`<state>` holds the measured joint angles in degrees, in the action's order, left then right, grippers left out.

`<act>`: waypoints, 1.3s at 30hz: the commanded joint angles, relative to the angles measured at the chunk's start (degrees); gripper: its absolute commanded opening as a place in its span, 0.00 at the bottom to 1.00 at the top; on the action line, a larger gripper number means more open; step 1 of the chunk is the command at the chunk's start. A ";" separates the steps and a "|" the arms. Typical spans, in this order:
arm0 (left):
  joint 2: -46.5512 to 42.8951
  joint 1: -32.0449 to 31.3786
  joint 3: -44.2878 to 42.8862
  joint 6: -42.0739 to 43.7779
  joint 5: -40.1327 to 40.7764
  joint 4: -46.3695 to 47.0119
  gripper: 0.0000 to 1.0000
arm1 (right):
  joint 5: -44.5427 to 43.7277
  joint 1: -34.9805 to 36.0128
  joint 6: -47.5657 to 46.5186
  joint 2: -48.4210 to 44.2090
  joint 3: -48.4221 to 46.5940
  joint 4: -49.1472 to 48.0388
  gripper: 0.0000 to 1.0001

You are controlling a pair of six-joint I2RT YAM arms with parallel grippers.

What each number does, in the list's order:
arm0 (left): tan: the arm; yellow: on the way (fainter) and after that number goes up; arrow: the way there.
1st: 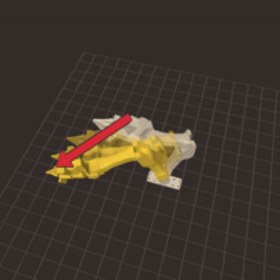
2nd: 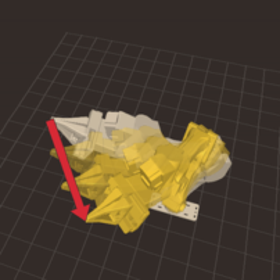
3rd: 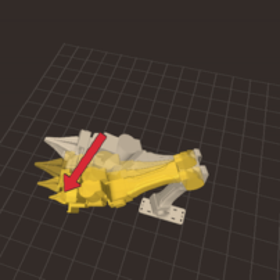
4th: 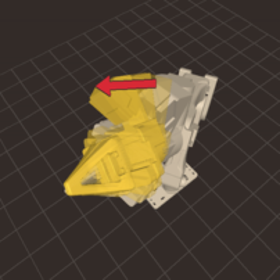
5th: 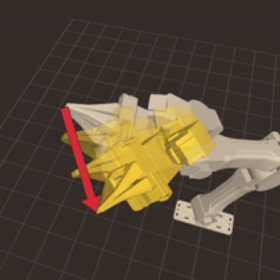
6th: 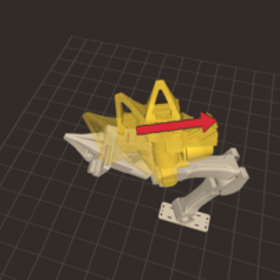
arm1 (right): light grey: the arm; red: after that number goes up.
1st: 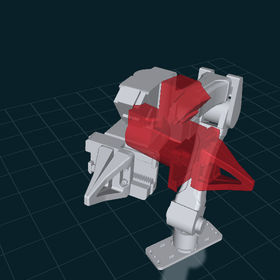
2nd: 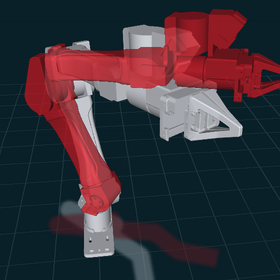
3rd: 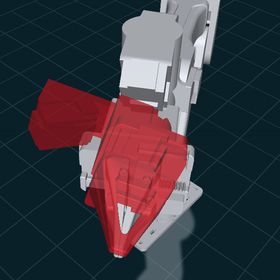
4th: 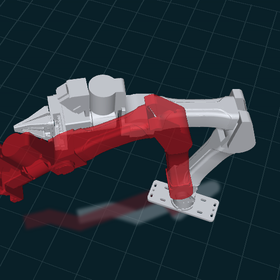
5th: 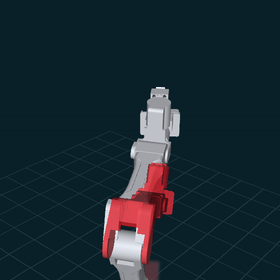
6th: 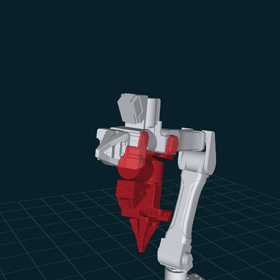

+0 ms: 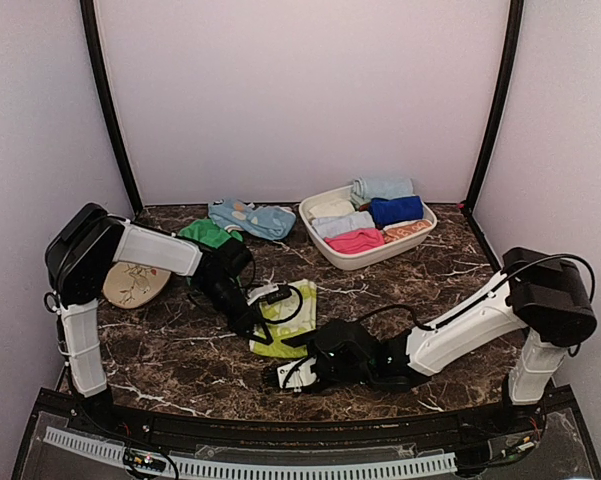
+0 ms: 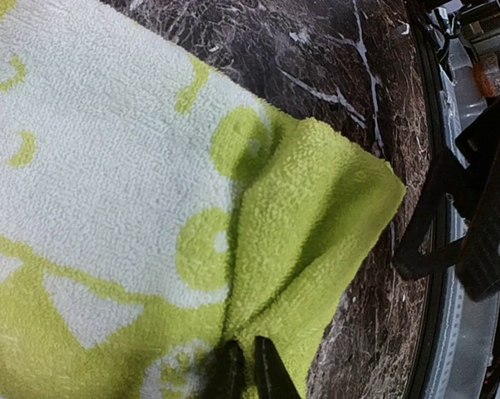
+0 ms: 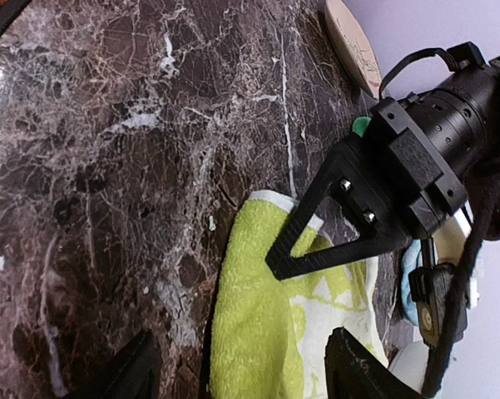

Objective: Roll the towels
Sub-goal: Roll the towel at the center of the board.

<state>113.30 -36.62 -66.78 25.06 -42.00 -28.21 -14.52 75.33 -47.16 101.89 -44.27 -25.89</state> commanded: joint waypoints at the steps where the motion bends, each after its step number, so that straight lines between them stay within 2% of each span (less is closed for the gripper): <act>1: 5.62 -0.13 2.27 3.12 8.28 -11.71 0.08 | -0.05 -0.86 -7.54 4.93 -2.03 -7.20 0.66; 9: 6.50 1.02 1.24 5.28 7.14 -14.08 0.13 | -2.16 -2.84 -3.08 10.70 -6.49 -4.70 0.51; 16: 6.48 1.82 0.13 6.96 6.31 -16.26 0.14 | -1.52 -3.75 -0.37 12.12 -7.62 -1.31 0.46; 18: 6.30 2.87 -0.05 7.36 6.31 -16.76 0.17 | -0.72 -4.15 1.94 12.00 -8.43 0.41 0.37; 19: 5.99 3.13 0.02 7.25 6.39 -16.75 0.22 | 0.00 -4.35 3.56 11.83 -9.10 1.82 0.29; 20: 5.39 3.61 0.20 7.10 6.60 -16.55 0.31 | 0.66 -4.56 5.54 11.77 -10.23 3.63 0.22; 22: 3.14 4.90 0.94 8.44 4.57 -16.69 0.66 | 1.12 -4.73 10.67 12.03 -13.86 9.11 0.10; 23: 1.53 5.58 1.74 9.23 3.50 -16.53 0.78 | 1.41 -4.81 12.24 12.36 -15.80 12.31 0.07; 24: -0.32 6.18 2.55 10.02 2.92 -16.27 0.81 | 2.56 -4.90 15.07 12.58 -17.20 14.44 0.01; 33: -17.25 17.11 10.24 13.68 1.50 -10.05 0.83 | 14.08 -6.36 25.63 11.30 -21.34 25.76 0.00; 39: -28.97 18.80 16.94 22.78 3.72 -8.52 0.81 | 22.91 -9.17 31.28 13.05 -28.04 34.97 0.00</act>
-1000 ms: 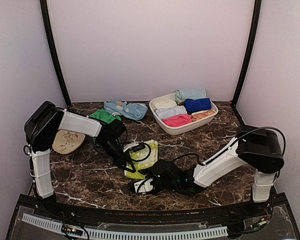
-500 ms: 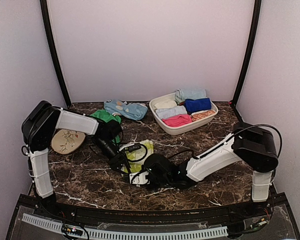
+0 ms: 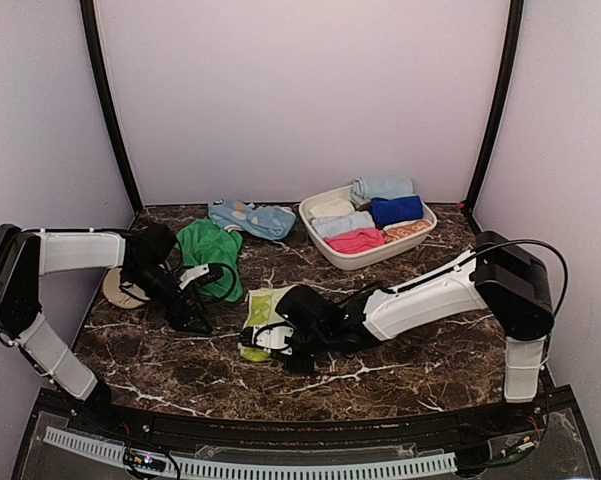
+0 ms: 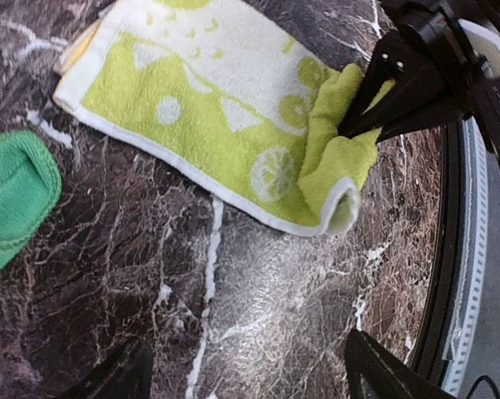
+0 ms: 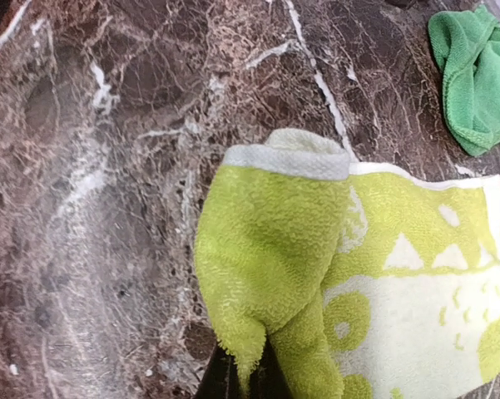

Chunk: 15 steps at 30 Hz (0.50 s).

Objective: Roll the towels
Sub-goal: Roll the towel at the center of the board.

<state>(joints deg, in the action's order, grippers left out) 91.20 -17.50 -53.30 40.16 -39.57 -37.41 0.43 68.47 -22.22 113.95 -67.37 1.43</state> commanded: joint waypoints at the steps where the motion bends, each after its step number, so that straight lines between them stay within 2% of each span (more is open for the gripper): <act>1: -8.62 -0.58 3.96 8.80 0.98 0.40 0.80 | 9.69 -3.28 7.76 1.81 -7.08 9.99 0.00; 6: -15.08 -3.04 5.88 12.77 0.37 -0.99 0.79 | 23.39 -8.36 16.28 6.03 -15.20 17.32 0.00; 10: -19.02 -10.02 8.70 11.63 4.15 3.67 0.78 | 34.43 -11.26 23.99 9.93 -18.74 18.67 0.00; 15: -15.68 -15.00 7.79 8.45 7.83 10.03 0.77 | 40.47 -12.90 30.41 12.28 -17.49 15.77 0.00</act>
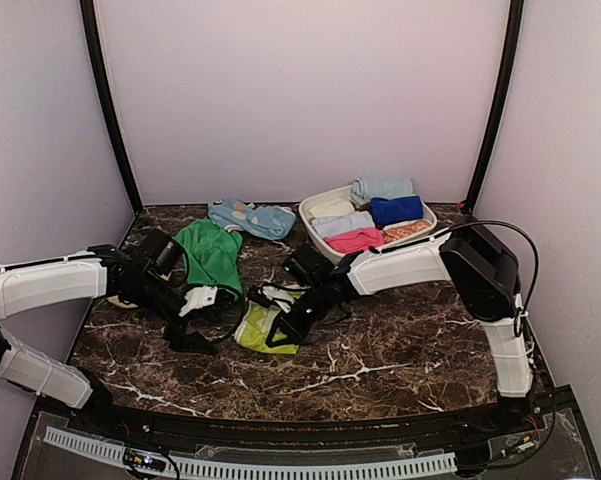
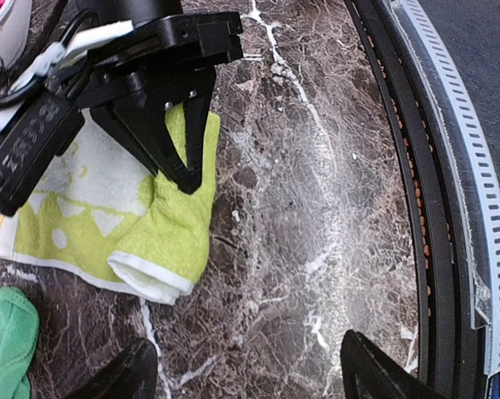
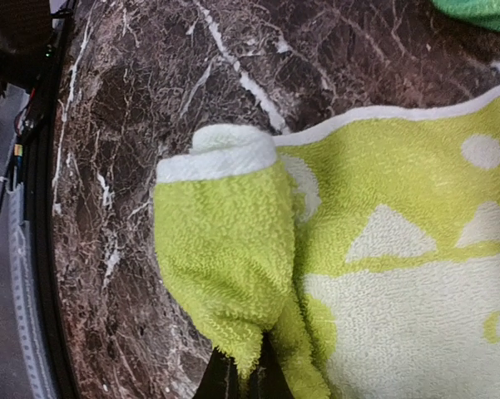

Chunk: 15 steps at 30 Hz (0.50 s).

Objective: Roll the towels
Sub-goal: Roll the towel at the center of the board.

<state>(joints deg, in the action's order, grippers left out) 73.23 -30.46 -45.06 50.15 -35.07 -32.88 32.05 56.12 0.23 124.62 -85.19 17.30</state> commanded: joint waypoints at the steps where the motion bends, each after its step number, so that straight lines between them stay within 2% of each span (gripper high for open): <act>1: 3.70 -2.63 -0.99 -1.55 3.53 6.01 0.77 | 9.19 -0.83 8.94 1.79 0.67 -0.83 0.00; 9: 9.44 -11.34 -1.91 -0.28 8.83 14.45 0.71 | 14.81 -2.91 17.24 2.30 1.33 -6.76 0.00; 15: 13.63 -13.75 -3.52 0.61 10.61 15.76 0.70 | 15.77 -3.63 18.10 1.77 2.98 -8.84 0.00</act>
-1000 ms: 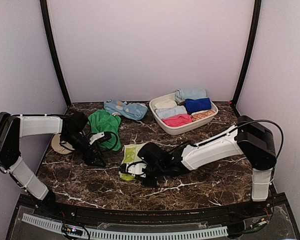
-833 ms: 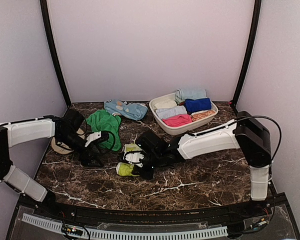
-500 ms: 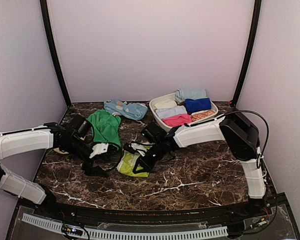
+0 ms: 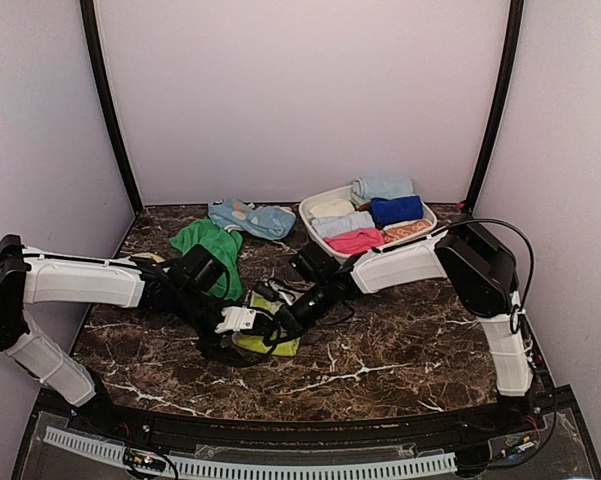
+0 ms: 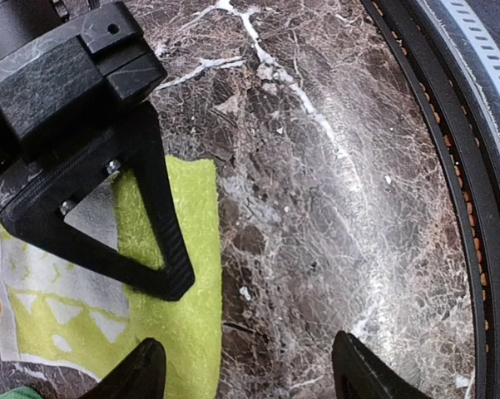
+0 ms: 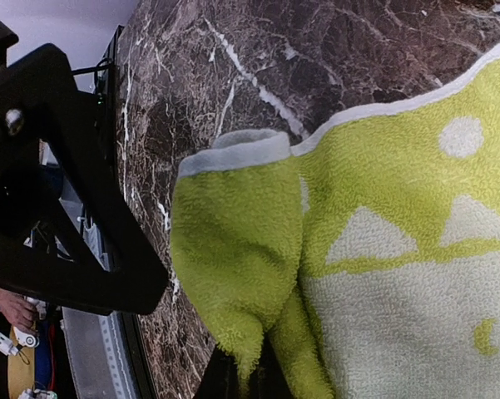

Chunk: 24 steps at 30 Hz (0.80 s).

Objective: Roll the towels
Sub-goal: Roll the towel at the center of the board.

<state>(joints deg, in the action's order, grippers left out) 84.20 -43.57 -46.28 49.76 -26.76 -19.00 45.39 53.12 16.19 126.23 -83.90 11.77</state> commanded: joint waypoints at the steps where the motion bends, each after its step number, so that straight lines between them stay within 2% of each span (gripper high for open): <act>1: 4.03 -0.66 -2.58 0.83 3.54 2.19 0.69 | 2.38 -0.61 2.07 -0.14 2.31 -3.86 0.00; 6: 8.30 -0.36 -2.68 0.45 8.58 4.16 0.61 | 1.95 -0.65 1.46 -1.46 5.10 -5.92 0.00; 14: 9.49 0.41 -3.71 -2.04 6.15 2.87 0.39 | 1.55 -1.31 3.14 -3.02 9.13 -10.66 0.00; 15: 9.87 0.54 -3.96 -2.25 5.95 2.65 0.33 | 1.42 -1.39 3.30 -3.28 9.56 -11.36 0.00; 17: 11.26 1.03 -5.20 -3.01 5.37 1.18 0.07 | 0.44 -1.59 3.49 -4.07 10.63 -12.69 0.00; 18: 12.02 1.66 -6.27 -3.76 4.45 -0.05 0.01 | -0.02 -1.69 3.69 -4.79 11.51 -13.95 0.00; 22: 15.41 6.50 -10.58 -7.45 -3.33 -6.37 0.00 | -4.45 -1.95 4.54 -9.56 16.72 -20.05 0.24; 24: 17.33 7.85 -12.76 -8.23 -7.15 -10.40 0.00 | -7.21 -1.99 4.64 -13.05 20.42 -23.89 0.32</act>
<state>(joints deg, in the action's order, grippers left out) 98.94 -39.38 -55.42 44.93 -26.39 -19.77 43.48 51.75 20.05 119.94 -68.82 -4.40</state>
